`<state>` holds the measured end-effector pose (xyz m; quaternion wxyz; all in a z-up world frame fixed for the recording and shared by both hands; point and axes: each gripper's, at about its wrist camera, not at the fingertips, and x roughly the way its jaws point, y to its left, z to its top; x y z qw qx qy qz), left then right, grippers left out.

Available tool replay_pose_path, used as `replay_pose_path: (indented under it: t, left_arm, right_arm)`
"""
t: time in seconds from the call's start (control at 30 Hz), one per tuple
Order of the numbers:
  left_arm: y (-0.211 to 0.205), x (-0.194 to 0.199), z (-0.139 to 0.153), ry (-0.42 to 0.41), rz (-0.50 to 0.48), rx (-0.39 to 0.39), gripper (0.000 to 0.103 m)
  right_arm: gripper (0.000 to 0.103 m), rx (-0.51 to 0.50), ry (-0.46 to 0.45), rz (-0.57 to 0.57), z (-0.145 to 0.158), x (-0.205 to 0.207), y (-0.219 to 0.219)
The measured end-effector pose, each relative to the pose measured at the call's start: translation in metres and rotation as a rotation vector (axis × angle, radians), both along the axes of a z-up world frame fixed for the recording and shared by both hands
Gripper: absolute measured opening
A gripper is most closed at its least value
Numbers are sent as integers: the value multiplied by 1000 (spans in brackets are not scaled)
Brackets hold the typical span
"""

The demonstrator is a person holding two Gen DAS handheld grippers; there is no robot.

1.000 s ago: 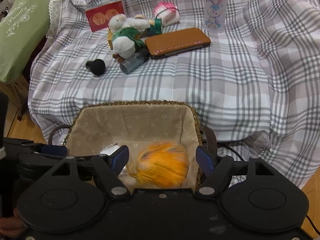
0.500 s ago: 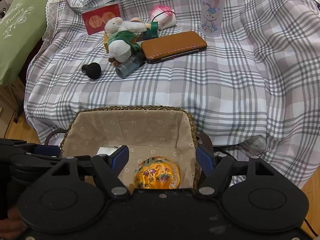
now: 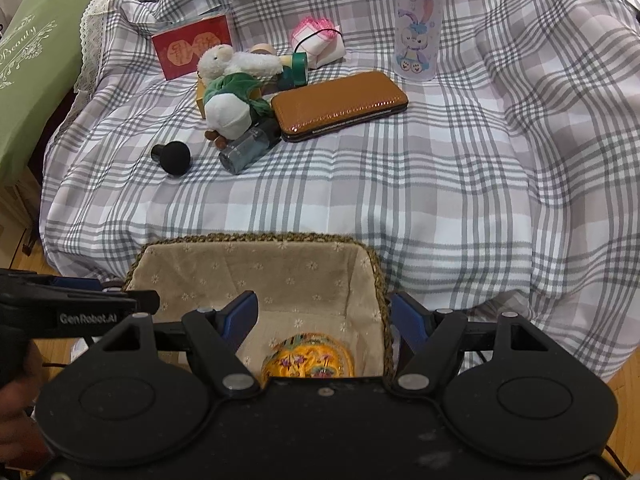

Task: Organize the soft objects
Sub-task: 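Move both open tools back toward the plush toys on the sofa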

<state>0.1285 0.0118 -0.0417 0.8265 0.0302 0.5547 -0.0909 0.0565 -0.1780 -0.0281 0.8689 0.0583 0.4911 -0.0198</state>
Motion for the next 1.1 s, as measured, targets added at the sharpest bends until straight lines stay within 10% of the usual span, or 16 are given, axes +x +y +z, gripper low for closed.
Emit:
replay_pose_path:
  t: [1.1]
  left_arm:
    - [-34,121,22,-208,0,-12,66]
  right_arm:
    - [73,-99,-109,22,1,89,-10]
